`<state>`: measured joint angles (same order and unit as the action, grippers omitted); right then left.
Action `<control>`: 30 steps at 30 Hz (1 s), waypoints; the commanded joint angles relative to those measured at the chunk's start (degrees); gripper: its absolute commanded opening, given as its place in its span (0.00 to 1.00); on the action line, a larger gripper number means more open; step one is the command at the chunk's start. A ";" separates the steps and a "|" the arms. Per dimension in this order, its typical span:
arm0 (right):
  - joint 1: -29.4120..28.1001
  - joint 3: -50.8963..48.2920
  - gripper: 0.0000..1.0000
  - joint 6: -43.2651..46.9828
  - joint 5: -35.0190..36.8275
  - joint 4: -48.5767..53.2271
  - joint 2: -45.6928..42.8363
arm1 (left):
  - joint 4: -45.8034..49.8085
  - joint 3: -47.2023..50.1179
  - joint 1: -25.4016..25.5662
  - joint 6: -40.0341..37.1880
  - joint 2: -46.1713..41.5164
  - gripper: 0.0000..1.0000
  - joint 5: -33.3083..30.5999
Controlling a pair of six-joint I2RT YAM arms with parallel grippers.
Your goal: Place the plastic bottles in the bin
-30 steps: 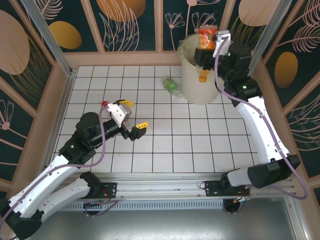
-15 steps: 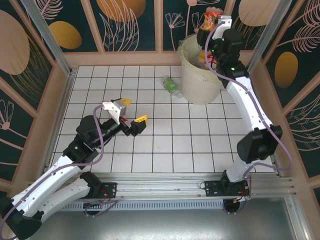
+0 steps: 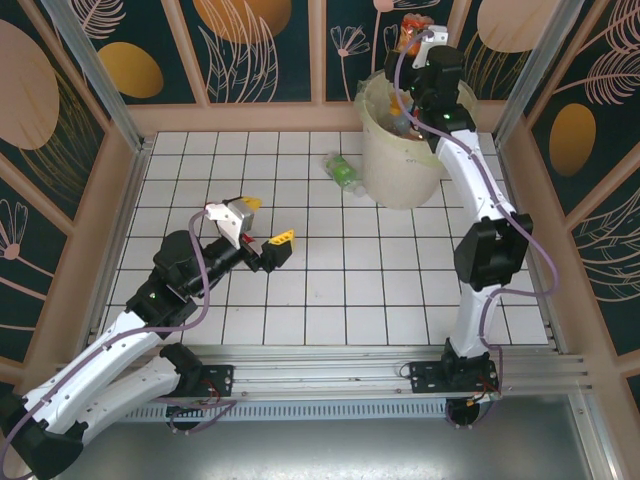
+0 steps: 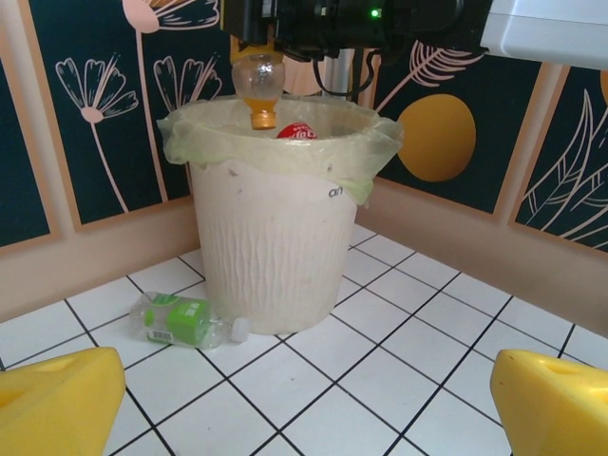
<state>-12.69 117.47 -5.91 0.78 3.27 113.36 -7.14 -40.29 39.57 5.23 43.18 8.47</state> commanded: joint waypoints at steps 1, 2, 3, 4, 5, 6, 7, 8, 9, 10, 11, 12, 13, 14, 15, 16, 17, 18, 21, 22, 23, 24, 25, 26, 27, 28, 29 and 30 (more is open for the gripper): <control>1.61 3.06 0.61 -2.64 -2.89 3.31 2.20 | 0.74 -1.63 0.29 -1.35 0.28 0.99 -0.38; 1.77 3.18 0.61 -2.83 -3.35 3.76 2.53 | 0.81 -1.69 0.29 -1.37 0.37 0.98 -0.37; 1.93 2.91 0.62 -2.99 -3.73 4.12 2.82 | 0.89 -1.72 0.25 -1.29 0.49 0.98 -0.38; 2.13 2.99 0.62 -3.25 -4.22 4.63 3.17 | 0.92 -1.85 0.25 -1.27 0.64 0.99 -0.22; 2.33 3.09 0.65 -3.51 -4.60 5.12 3.44 | 1.03 -1.88 0.28 -1.23 0.68 0.99 -0.14; 2.58 3.28 0.68 -3.83 -5.17 5.63 3.69 | 1.07 -1.98 0.31 -1.19 0.93 0.99 -0.07; 2.80 3.51 0.70 -4.15 -5.74 6.04 3.88 | 1.08 -1.98 0.33 -1.24 0.92 0.99 0.05; 2.94 3.64 0.72 -4.34 -5.87 6.27 3.89 | 1.13 -1.98 0.25 -1.19 0.94 0.98 0.01; 3.01 3.94 0.74 -4.41 -5.88 6.49 3.97 | 1.16 -1.99 0.30 -1.25 0.95 0.98 0.04; 3.10 4.51 0.77 -4.44 -5.79 6.88 3.91 | 1.17 -1.97 0.28 -1.28 0.94 0.99 0.05; 3.21 5.36 0.78 -4.46 -5.79 7.48 3.95 | 1.20 -1.92 0.32 -1.37 0.95 0.99 0.06; 3.31 6.43 0.80 -4.39 -5.56 8.31 3.99 | 1.25 -1.90 0.28 -1.32 1.03 0.99 0.14; 3.37 7.25 0.81 -4.10 -5.40 8.98 3.96 | 1.33 -1.90 0.29 -1.52 1.04 0.98 0.23; 3.45 8.19 0.82 -3.73 -5.13 9.78 3.80 | 1.34 -1.90 0.26 -1.54 0.95 0.99 0.40; 3.46 8.93 0.82 -3.42 -4.79 10.55 3.44 | 1.37 -1.91 0.30 -1.55 0.99 0.99 0.49; 3.46 9.17 0.82 -3.16 -4.57 10.87 2.96 | 1.34 -1.98 0.26 -1.54 0.94 0.99 0.66; 3.46 9.03 0.82 -2.74 -4.56 11.05 2.16 | 1.51 -2.06 0.27 -1.62 0.87 0.98 0.75; 3.49 8.54 0.83 -2.49 -4.84 11.14 1.14 | 1.60 -2.16 0.30 -1.63 0.82 0.98 0.91; 3.21 4.47 0.83 -1.52 -5.89 10.23 -3.03 | 1.95 -2.33 0.33 -1.70 0.57 0.98 1.43; 3.11 2.47 0.83 -1.39 -6.27 9.70 -4.55 | 2.10 -2.43 0.31 -1.92 0.44 0.99 1.69; 2.88 -0.22 0.83 -1.30 -6.70 8.89 -6.62 | 2.32 -2.52 0.32 -2.22 0.22 0.98 2.11; 2.70 -2.85 0.83 -1.12 -7.21 8.00 -9.08 | 2.34 -2.36 0.29 -2.75 0.05 0.99 2.73; 2.42 -5.41 0.83 -0.96 -7.49 7.25 -10.94 | 2.09 -2.11 0.27 -3.09 -0.09 0.98 3.03; 2.04 -8.63 0.83 -0.65 -7.46 6.33 -13.13 | 1.88 -1.98 0.32 -2.95 -0.16 0.99 2.85; 1.53 -12.06 0.84 -0.22 -7.46 5.41 -15.55 | 1.85 -1.90 0.26 -2.95 -0.12 0.99 3.12; 1.11 -14.73 0.84 0.13 -7.23 4.62 -17.51 | 1.79 -1.86 0.27 -2.87 -0.13 0.98 3.38; 0.50 -17.67 0.84 0.47 -6.89 3.91 -19.70 | 1.78 -1.91 0.30 -2.87 -0.10 0.98 3.55; -0.06 -20.82 0.84 0.55 -6.72 3.00 -21.92 | 1.69 -1.98 0.25 -2.64 -0.01 0.99 3.51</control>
<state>-11.00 101.97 -7.27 -5.08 10.81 97.25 -5.30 -40.88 39.57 3.42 43.70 10.52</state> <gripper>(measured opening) 0.839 0.985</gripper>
